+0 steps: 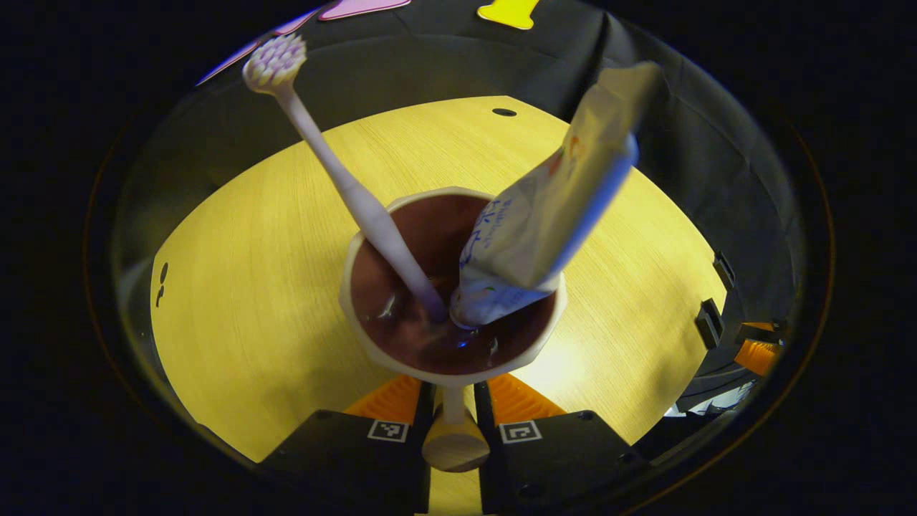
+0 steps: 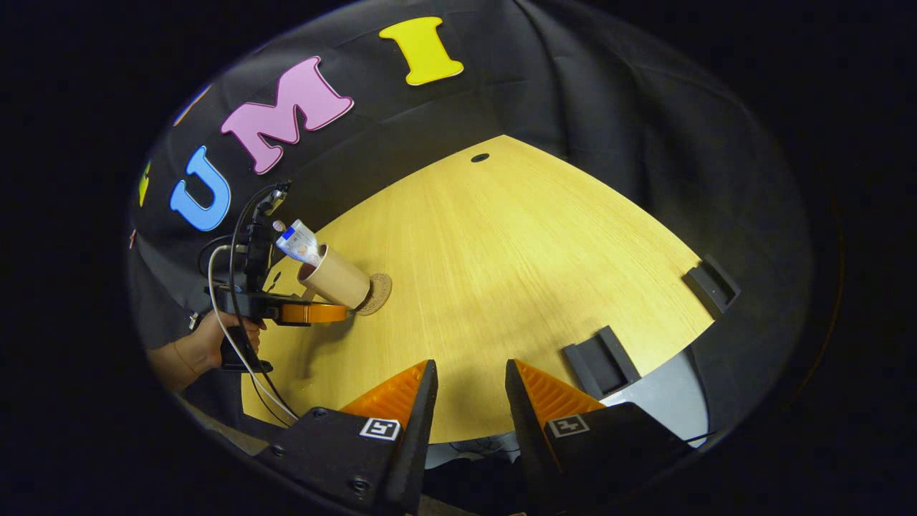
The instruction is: Put the toothbrush and toothpaste on the desktop into the cup, then pick up the cup and place it on the coaster on the desktop.
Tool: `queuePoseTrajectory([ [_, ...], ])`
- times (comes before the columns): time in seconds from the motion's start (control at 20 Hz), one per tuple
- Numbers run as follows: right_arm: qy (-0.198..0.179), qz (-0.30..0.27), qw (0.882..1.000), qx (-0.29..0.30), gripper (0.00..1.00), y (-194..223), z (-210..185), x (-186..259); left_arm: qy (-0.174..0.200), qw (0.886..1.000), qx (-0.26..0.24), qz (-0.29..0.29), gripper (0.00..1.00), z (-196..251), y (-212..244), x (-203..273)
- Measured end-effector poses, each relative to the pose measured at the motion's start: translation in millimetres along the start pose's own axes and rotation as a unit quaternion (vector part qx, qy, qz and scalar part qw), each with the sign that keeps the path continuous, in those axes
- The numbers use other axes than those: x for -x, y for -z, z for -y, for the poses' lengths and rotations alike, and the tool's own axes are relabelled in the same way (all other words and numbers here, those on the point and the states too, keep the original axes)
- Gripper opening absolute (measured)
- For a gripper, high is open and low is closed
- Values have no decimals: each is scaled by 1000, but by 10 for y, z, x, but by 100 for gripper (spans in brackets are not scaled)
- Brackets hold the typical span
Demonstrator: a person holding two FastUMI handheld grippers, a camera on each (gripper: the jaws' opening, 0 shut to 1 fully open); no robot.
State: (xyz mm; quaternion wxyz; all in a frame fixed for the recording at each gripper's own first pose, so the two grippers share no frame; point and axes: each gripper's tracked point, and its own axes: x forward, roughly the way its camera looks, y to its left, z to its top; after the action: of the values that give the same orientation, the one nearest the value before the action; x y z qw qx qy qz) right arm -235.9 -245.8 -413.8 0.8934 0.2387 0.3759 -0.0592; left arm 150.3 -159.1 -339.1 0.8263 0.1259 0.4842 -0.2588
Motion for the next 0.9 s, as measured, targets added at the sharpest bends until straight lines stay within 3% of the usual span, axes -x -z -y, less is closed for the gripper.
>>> queuePoseTrajectory([
  [0.1,5,-2,1000,-4,59,-10,120,18,-4,1000,3,-3,31,44,-26,-58],
  [0.15,7,-3,1000,-6,59,-10,168,30,-4,1000,4,-4,36,68,-48,-73],
  [0.2,8,-4,1000,-8,59,-13,214,34,-4,1000,5,-5,31,68,-58,-91],
  [0.45,9,-7,1000,-9,59,-65,340,18,-15,1000,2,-11,31,116,-90,-173],
  [0.5,8,-8,1000,-8,59,-67,352,10,-16,1000,4,-9,36,146,-108,-188],
  [0.55,6,-9,1000,-7,59,-69,353,-2,-18,1000,7,-13,27,153,-99,-180],
  [0.7,3,-11,1000,-5,59,-80,351,-27,-36,999,14,-20,38,70,-64,-205],
  [0.75,1,-11,1000,-4,59,-83,353,-33,-44,999,12,-20,34,44,-59,-205],
  [0.9,0,-12,1000,0,59,-76,344,-34,-52,999,7,-11,47,44,-55,-149],
])
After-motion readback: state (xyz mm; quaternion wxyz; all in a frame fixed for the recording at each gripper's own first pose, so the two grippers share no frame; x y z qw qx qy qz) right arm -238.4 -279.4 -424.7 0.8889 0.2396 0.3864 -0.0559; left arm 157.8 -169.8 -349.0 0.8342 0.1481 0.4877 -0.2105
